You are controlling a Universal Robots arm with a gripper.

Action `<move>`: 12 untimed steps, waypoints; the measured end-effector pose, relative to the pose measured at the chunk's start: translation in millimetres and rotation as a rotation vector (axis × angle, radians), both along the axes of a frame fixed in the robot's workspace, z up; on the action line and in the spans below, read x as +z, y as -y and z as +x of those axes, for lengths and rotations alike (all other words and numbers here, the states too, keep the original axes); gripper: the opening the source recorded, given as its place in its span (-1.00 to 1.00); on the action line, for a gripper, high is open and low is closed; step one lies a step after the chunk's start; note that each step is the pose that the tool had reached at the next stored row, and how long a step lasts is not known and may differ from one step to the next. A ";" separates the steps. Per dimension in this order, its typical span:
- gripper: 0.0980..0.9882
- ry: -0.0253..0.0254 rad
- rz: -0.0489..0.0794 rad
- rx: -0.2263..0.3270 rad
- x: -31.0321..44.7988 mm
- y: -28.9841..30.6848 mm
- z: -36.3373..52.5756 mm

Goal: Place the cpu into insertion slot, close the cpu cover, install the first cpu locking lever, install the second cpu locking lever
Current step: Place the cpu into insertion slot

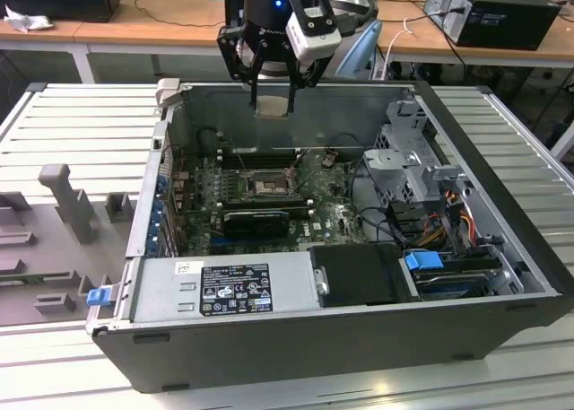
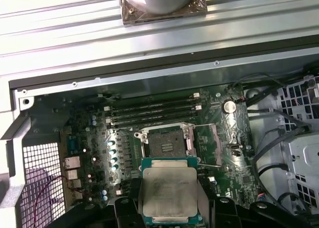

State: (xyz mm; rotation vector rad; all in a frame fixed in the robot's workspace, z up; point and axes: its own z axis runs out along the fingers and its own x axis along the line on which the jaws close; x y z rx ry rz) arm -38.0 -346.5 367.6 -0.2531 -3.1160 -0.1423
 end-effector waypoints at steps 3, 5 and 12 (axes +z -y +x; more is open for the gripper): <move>-0.04 0.0000 0.000 -0.009 0.0 0.0 0.0; -0.04 0.0000 0.000 -0.015 0.0 0.0 0.0; -0.04 0.0000 0.000 -0.037 0.0 0.0 0.0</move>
